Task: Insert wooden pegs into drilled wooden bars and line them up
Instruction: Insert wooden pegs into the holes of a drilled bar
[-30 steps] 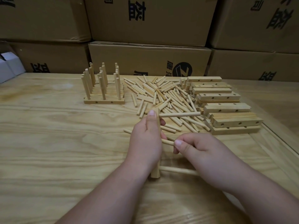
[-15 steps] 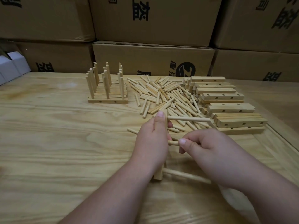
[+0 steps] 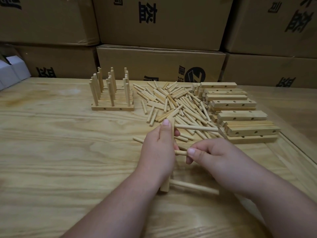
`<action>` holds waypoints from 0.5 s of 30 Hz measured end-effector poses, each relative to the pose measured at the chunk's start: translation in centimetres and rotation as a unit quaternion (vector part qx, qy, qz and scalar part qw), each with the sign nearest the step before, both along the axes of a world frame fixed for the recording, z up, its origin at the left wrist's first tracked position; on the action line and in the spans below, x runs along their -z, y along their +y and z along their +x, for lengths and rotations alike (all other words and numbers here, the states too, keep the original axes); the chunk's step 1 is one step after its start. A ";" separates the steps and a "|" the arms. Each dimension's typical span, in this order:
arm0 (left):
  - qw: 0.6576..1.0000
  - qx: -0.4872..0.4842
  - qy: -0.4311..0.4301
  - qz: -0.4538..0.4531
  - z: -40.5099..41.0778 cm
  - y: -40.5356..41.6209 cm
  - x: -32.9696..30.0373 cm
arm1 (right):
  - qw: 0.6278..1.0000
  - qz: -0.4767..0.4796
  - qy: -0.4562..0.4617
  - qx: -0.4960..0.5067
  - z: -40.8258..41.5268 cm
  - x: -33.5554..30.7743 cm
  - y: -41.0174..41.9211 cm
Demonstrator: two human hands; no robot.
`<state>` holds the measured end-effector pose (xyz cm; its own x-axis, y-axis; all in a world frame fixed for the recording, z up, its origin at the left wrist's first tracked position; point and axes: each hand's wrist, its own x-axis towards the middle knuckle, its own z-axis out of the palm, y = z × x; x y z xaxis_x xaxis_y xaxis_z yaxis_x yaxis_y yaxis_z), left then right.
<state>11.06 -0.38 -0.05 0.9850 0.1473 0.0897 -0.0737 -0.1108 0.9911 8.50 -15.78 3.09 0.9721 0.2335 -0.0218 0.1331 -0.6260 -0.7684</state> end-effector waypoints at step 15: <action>1.000 0.011 -0.020 -0.014 0.6 0.2 0.5 | 0.955 0.271 0.121 0.024 0.5 0.8 -1.8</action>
